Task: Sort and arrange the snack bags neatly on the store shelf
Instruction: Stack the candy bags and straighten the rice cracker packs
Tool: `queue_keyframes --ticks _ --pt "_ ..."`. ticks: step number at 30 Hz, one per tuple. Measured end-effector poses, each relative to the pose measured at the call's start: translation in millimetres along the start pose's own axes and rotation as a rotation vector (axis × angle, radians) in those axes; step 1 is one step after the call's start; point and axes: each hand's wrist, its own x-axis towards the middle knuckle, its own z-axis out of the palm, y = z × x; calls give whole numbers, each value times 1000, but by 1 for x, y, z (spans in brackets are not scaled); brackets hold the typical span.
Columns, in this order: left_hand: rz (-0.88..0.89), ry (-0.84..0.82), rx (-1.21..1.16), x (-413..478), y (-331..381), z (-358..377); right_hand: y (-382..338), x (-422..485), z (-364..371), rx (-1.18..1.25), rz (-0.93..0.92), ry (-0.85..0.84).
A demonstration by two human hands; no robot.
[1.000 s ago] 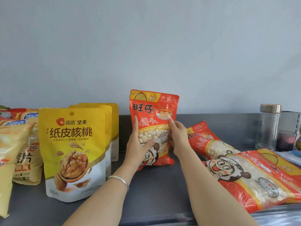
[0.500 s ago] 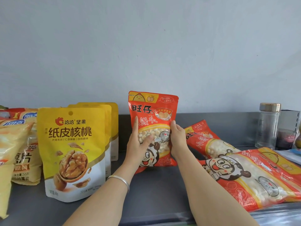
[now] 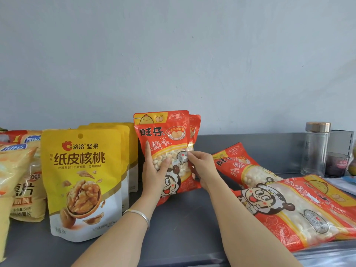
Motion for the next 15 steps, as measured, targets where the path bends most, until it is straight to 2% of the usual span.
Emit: queue_keyframes --ticks 4,6,7,11,15 --pt "-15 -22 -9 0 -2 1 -2 0 2 -480 -187 133" --pt "-18 -34 -24 0 -1 3 -2 0 4 -589 -197 200" --pt "-18 -38 -35 0 0 4 -1 2 4 -540 -159 231" --pt "34 -62 -33 0 3 10 16 18 4 -4 110 327" --pt "30 -103 5 0 -2 10 18 18 3 56 151 327"
